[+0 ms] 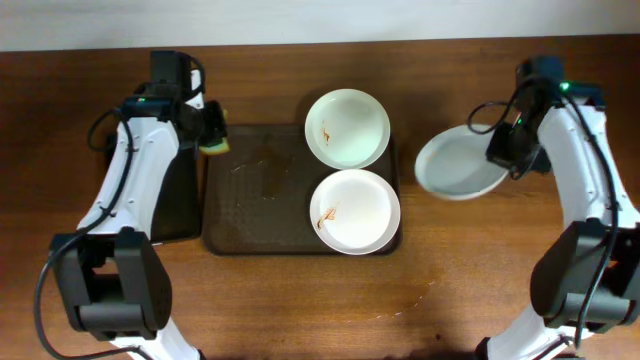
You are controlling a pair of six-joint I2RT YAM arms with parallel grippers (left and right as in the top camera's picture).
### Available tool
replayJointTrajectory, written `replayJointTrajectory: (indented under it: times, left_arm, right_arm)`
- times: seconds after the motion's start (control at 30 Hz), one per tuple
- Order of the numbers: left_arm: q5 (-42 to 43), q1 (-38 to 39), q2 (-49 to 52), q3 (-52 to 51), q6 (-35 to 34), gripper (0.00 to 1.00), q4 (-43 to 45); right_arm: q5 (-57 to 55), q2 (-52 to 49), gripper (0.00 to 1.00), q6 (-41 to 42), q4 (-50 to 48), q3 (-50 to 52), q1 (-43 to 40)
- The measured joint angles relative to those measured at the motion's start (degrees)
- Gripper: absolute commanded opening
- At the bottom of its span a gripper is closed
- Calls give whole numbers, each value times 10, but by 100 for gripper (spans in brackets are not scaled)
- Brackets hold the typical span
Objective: Clean dirty plates on tray and stack at the side
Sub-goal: 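Lift the cleaned plate with the right gripper and place it right of the tray, then grip the rim of the lower-right plate with the right gripper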
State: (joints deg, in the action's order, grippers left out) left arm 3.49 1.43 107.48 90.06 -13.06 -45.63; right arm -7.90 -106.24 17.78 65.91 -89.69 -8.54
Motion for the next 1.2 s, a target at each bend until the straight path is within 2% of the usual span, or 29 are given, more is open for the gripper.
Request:
replayJointTrajectory:
  times: [0.13, 0.17, 0.2, 0.23, 0.3, 0.37, 0.47, 0.53, 0.63, 0.7, 0.83, 1.0, 1.03, 1.2]
  left_arm:
    - [7, 4, 0, 0, 0, 1, 4]
    - [7, 4, 0, 0, 0, 1, 3]
    - [8, 4, 0, 0, 0, 1, 3]
    - [9, 4, 0, 0, 0, 1, 2]
    - [9, 4, 0, 0, 0, 1, 2]
    - [9, 4, 0, 0, 0, 1, 2]
    - [10, 4, 0, 0, 0, 1, -4]
    - [10, 4, 0, 0, 0, 1, -14]
    - [10, 4, 0, 0, 0, 1, -22]
    - [10, 4, 0, 0, 0, 1, -24]
    - [10, 4, 0, 0, 1, 1, -33]
    - [10, 4, 0, 0, 2, 1, -34]
    - [10, 4, 0, 0, 2, 1, -34]
    - [10, 4, 0, 0, 2, 1, -33]
  right_arm:
    - [17, 2, 4, -5, -116, 124, 0]
    - [16, 2, 16, -5, -147, 148, 0]
    - [15, 2, 31, -6, -169, 167, 0]
    - [14, 2, 37, -8, -166, 177, 0]
    - [18, 2, 41, -12, -139, 175, 0]
    - [44, 0, 41, -18, -61, 138, 0]
    - [114, 3, 41, -21, 38, -7, 19]
    - [169, 8, 40, -14, 57, -53, 66]
    - [201, 7, 39, 55, 44, -13, 156]
    - [206, 7, 39, 123, 3, 63, 210]
    - [196, 6, 38, 191, -17, 125, 263]
    - [169, 5, 38, 230, -29, 153, 293]
    - [165, 5, 36, 234, -33, 165, 293]
    - [172, -38, 33, 230, -82, 176, 293]
